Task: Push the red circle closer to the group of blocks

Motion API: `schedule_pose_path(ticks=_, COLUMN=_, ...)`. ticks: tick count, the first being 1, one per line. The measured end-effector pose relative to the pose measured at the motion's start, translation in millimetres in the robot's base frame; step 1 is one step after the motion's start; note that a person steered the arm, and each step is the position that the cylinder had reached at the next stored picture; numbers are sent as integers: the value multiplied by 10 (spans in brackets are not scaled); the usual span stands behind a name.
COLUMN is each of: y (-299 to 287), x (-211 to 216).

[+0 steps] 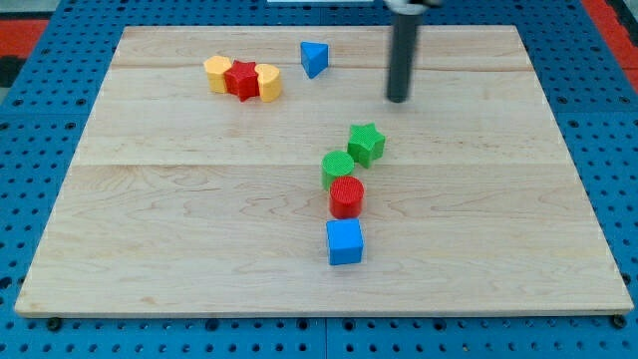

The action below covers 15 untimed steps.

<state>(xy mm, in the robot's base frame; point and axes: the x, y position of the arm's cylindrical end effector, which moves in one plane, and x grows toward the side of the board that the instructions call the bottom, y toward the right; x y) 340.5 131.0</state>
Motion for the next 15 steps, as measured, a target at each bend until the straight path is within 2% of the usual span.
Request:
schedule_pose_path(ticks=1, y=488, x=469)
schedule_pose_path(ticks=2, y=567, x=1108)
schedule_pose_path(ticks=3, y=274, x=1676)
schedule_pose_path(ticks=4, y=-400, x=1753)
schedule_pose_path(ticks=6, y=-1553, x=1675)
schedule_pose_path(ticks=7, y=-1752, x=1538)
schedule_pose_path(ticks=9, y=-1770, x=1497)
schedule_pose_path(ticks=11, y=-1916, x=1125)
schedule_pose_path(ticks=14, y=-1455, x=854)
schedule_pose_path(ticks=15, y=-1911, x=741)
